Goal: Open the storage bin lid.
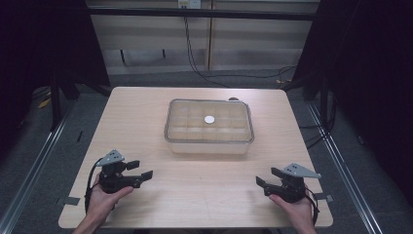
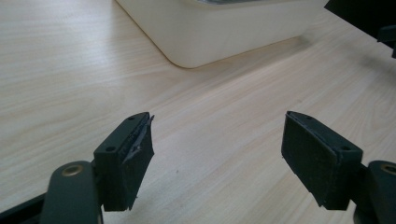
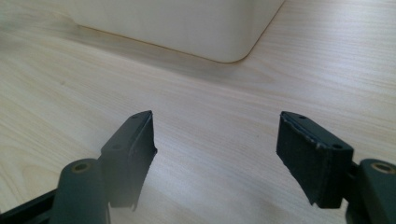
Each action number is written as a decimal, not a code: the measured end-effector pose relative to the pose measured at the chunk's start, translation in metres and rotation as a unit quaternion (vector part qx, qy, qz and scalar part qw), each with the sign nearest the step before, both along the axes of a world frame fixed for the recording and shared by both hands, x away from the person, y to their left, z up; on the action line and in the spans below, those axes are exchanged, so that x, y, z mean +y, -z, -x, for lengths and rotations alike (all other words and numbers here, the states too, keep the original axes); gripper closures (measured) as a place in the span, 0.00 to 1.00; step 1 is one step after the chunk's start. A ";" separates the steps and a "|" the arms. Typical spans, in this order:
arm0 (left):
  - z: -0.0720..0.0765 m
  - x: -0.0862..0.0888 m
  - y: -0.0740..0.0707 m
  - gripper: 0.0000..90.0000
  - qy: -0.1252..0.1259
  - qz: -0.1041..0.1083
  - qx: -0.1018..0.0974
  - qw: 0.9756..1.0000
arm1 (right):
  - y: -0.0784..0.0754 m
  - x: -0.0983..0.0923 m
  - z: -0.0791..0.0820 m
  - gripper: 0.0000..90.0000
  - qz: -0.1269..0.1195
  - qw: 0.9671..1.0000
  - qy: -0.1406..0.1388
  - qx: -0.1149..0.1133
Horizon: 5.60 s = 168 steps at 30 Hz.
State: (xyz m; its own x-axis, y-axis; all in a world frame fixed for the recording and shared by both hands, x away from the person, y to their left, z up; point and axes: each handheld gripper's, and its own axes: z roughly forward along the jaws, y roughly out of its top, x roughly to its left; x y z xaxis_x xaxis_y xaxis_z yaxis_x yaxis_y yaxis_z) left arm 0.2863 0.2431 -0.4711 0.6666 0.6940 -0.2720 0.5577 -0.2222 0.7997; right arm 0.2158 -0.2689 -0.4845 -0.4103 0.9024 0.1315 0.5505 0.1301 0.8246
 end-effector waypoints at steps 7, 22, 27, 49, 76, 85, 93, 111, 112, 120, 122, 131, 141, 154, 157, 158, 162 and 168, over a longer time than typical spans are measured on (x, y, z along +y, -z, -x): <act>0.002 0.000 0.000 0.42 0.005 0.008 0.001 1.000 | -0.002 -0.002 -0.001 0.37 -0.013 1.000 0.005 -0.001; 0.007 -0.014 -0.006 0.41 0.031 0.010 -0.007 0.999 | -0.016 -0.005 -0.003 0.33 -0.033 0.999 -0.003 -0.002; 0.010 -0.021 -0.014 0.38 0.045 0.012 -0.014 0.999 | -0.027 0.000 -0.004 0.30 -0.041 0.999 -0.019 -0.002; -0.022 -0.040 -0.026 0.30 0.044 -0.020 -0.002 0.999 | -0.054 0.017 -0.039 0.24 -0.032 0.997 -0.070 0.006; -0.071 -0.044 -0.047 0.30 0.025 -0.038 0.001 0.999 | -0.076 0.009 -0.103 0.23 -0.041 0.997 -0.056 0.018; -0.096 -0.040 -0.059 0.41 0.029 -0.034 0.001 0.999 | -0.079 0.013 -0.121 0.27 -0.004 0.997 -0.068 0.047; -0.118 -0.041 -0.057 0.41 0.020 -0.029 0.020 0.999 | -0.075 0.009 -0.145 0.25 -0.022 0.996 -0.060 0.064; -0.142 -0.067 -0.041 0.32 0.026 -0.045 0.044 0.998 | -0.062 0.011 -0.177 0.25 -0.030 0.992 -0.054 0.111; -0.143 -0.071 -0.040 0.32 0.021 -0.042 0.045 0.998 | -0.058 0.013 -0.180 0.25 -0.026 0.992 -0.052 0.116; -0.149 -0.080 -0.036 0.32 0.031 -0.032 0.051 0.998 | -0.048 0.012 -0.187 0.26 -0.032 0.990 -0.052 0.128; -0.151 -0.081 -0.032 0.33 0.030 -0.036 0.056 0.997 | -0.049 0.014 -0.188 0.26 -0.034 0.990 -0.053 0.128; -0.157 -0.086 -0.027 0.28 0.031 -0.035 0.070 0.996 | -0.042 0.020 -0.197 0.19 -0.032 0.986 -0.065 0.149; -0.165 -0.093 -0.024 0.21 0.040 -0.029 0.086 0.995 | -0.036 0.027 -0.207 0.10 -0.041 0.985 -0.049 0.159; -0.158 -0.092 -0.029 0.29 0.031 -0.044 0.060 0.997 | -0.036 0.021 -0.199 0.28 -0.052 0.991 -0.024 0.117; -0.157 -0.088 -0.028 0.31 0.029 -0.035 0.054 0.998 | -0.036 0.021 -0.198 0.28 -0.053 0.991 -0.022 0.117; -0.156 -0.088 -0.028 0.32 0.027 -0.028 0.052 0.998 | -0.036 0.021 -0.198 0.28 -0.054 0.991 -0.020 0.117; -0.155 -0.084 -0.028 0.37 0.025 -0.018 0.052 0.998 | -0.035 0.021 -0.197 0.28 -0.060 0.992 -0.017 0.113; -0.155 -0.084 -0.028 0.38 0.021 -0.024 0.050 0.998 | -0.035 0.023 -0.196 0.28 -0.058 0.992 -0.008 0.110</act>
State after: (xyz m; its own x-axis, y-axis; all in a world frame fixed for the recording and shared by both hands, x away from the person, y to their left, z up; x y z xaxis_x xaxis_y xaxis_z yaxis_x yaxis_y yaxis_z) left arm 0.4411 0.1592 -0.4435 0.6669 0.6797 -0.3052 0.6235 -0.2847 0.7282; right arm 0.4120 -0.2455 -0.4499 -0.3741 0.8698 0.3217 0.7173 0.0516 0.6948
